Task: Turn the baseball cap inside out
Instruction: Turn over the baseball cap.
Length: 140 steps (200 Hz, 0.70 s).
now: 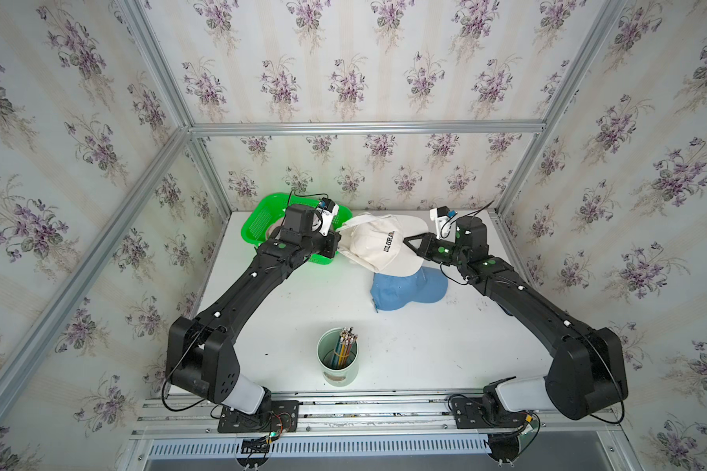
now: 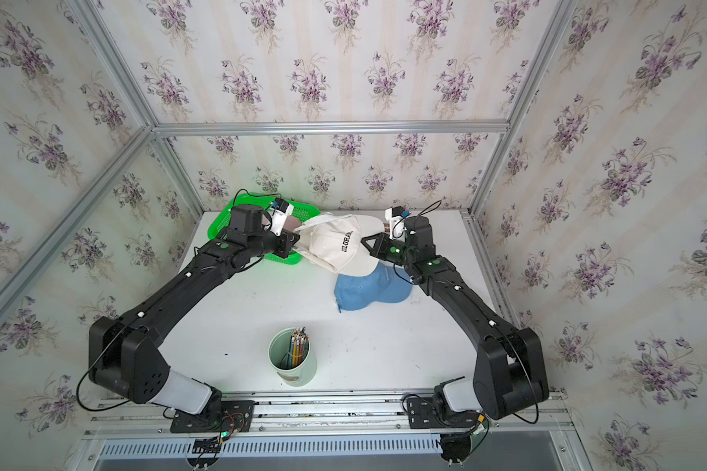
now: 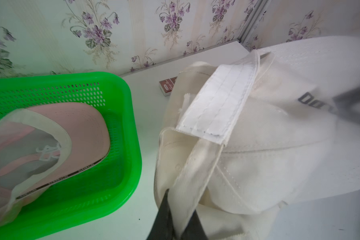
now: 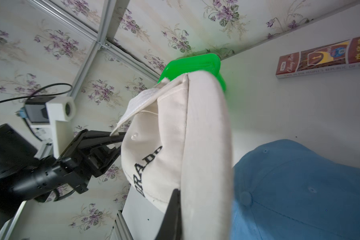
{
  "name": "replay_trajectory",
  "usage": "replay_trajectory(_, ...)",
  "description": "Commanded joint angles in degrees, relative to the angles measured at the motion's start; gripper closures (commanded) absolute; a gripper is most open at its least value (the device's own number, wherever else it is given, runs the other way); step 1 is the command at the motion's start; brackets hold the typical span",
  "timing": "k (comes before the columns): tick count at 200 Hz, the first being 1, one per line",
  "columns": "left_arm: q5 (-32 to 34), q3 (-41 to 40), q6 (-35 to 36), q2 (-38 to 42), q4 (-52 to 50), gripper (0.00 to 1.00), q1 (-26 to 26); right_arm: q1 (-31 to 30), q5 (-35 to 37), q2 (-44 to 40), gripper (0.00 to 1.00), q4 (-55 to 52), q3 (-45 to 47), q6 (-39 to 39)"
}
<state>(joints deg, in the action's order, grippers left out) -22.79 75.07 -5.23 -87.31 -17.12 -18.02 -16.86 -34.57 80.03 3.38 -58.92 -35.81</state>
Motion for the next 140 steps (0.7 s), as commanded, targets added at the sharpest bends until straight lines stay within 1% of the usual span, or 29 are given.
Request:
replay_trajectory(1, -10.04, 0.33, -3.40, 0.58, 0.69, 0.88, 1.35, 1.48, -7.21, -0.65, 1.00, 3.35, -0.19, 3.41)
replay_trajectory(14, -14.67, 0.31, -4.99, 0.42, 1.21, 0.88, 2.01, 1.78, -8.43, -0.79, 1.00, 1.56, -0.95, 5.62)
replay_trajectory(32, -18.51, 0.30, -7.01, -0.28, 1.40, 0.88, 3.00, 3.34, -12.30, -1.55, 1.00, 4.30, 0.38, 5.59)
replay_trajectory(43, -21.63, -0.96, -9.23, -0.58, 3.67, 0.89, 4.06, 4.52, -15.41, -2.10, 1.00, 6.63, 1.72, 5.46)
replay_trajectory(59, -26.22, -3.76, -12.77, -0.20, 8.47, 0.89, 5.83, 6.36, -17.94, -2.68, 1.00, 8.21, 2.82, 5.30)
replay_trajectory(71, -27.21, -4.95, -13.15, 0.33, 9.57, 0.90, 6.44, 7.68, -18.87, -2.77, 1.00, 8.29, 3.19, 5.16)
replay_trajectory(81, -26.97, -4.56, -11.98, 0.41, 7.66, 0.90, 6.64, 8.68, -21.10, -2.56, 1.00, 9.25, 3.48, 4.79)
replay_trajectory(91, -27.12, -4.22, -11.57, 0.40, 6.45, 0.90, 6.87, 9.10, -21.67, -2.36, 1.00, 9.35, 3.32, 4.54)
replay_trajectory(105, -29.98, -4.37, -12.16, -0.27, 7.12, 0.93, 7.20, 9.30, -23.84, -1.78, 1.00, 11.28, 3.64, 3.78)
replay_trajectory(113, -31.58, -4.76, -12.90, -0.40, 8.59, 0.95, 7.04, 9.34, -24.37, -1.02, 1.00, 11.50, 3.56, 3.58)
replay_trajectory(121, -33.54, -5.72, -15.16, -0.49, 11.96, 0.96, 6.98, 9.36, -25.13, -0.15, 1.00, 13.05, 3.86, 2.75)
replay_trajectory(125, -34.34, -6.24, -16.39, -0.50, 13.76, 0.98, 6.95, 9.37, -25.39, 0.31, 1.00, 14.18, 4.18, 2.08)
replay_trajectory(127, -34.76, -6.36, -16.96, -0.50, 14.48, 1.00, 6.90, 9.41, -25.49, 0.55, 1.00, 14.68, 4.30, 1.74)
replay_trajectory(140, -36.28, -6.70, -19.17, -0.40, 17.31, 1.00, 5.99, 9.45, -25.95, 2.42, 1.00, 16.76, 4.47, 0.30)
